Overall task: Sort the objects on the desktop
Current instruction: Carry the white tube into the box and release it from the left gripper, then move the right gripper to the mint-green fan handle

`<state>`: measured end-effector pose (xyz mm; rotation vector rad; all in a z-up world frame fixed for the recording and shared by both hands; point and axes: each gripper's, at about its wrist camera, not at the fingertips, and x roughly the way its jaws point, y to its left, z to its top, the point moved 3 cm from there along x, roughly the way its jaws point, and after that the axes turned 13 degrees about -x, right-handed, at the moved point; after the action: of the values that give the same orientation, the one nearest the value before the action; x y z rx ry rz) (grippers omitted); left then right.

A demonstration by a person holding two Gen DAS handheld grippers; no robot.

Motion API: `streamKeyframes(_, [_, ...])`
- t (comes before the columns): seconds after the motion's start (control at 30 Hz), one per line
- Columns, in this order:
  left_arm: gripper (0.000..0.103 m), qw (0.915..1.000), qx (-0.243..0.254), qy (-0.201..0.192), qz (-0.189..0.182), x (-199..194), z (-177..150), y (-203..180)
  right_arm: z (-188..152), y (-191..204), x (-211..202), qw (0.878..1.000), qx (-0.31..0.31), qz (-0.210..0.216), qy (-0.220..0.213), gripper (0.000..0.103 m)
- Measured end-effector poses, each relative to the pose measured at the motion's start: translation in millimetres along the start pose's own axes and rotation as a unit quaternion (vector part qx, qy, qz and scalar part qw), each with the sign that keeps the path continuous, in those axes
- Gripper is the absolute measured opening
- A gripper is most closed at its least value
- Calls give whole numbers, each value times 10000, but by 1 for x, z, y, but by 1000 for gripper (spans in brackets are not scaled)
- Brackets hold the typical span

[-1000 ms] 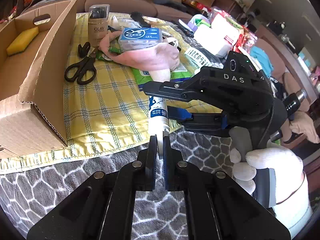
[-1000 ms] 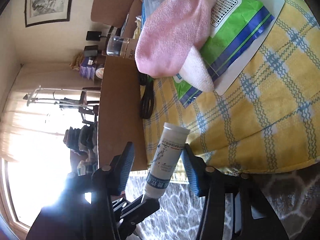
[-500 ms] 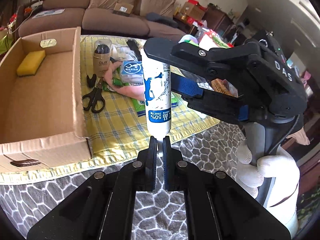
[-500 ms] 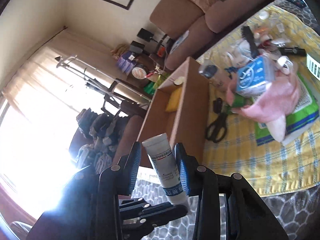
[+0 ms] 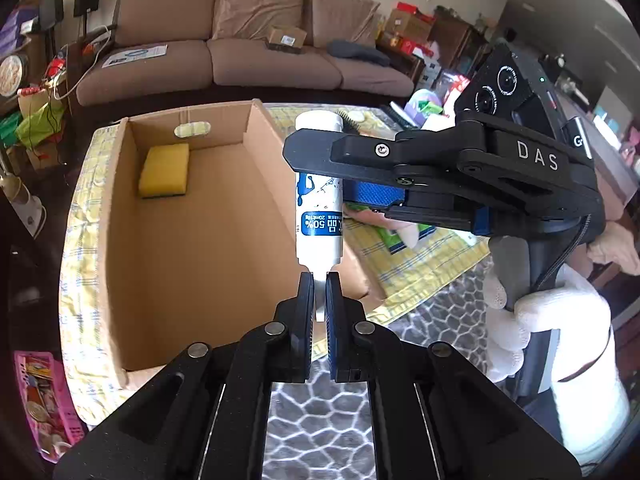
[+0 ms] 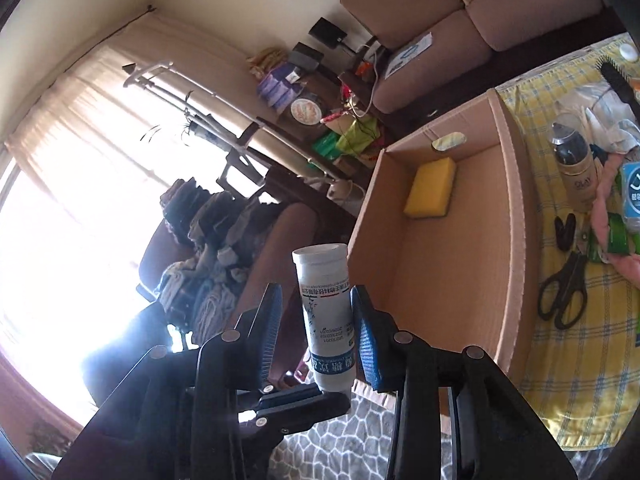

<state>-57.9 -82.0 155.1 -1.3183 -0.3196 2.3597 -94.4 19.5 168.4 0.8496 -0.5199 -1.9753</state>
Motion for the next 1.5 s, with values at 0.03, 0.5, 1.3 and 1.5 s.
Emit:
streamKeyframes(0.03, [5, 9999, 72, 93, 53, 2, 3, 7, 0, -2, 7, 10000, 42, -4, 20, 37])
streamKeyframes(0.5, [5, 9919, 167, 1091, 631, 40, 16, 92, -34, -32, 63, 9937, 307, -573, 908, 37])
streamKeyframes(1.3, [103, 9988, -418, -59, 248, -10, -4, 26, -46, -10, -26, 9536, -1191, -2644, 806, 103])
streamKeyframes(1.5, [103, 9989, -450, -30, 130, 1, -9, -7, -58, -16, -69, 9446, -1236, -2972, 642, 103])
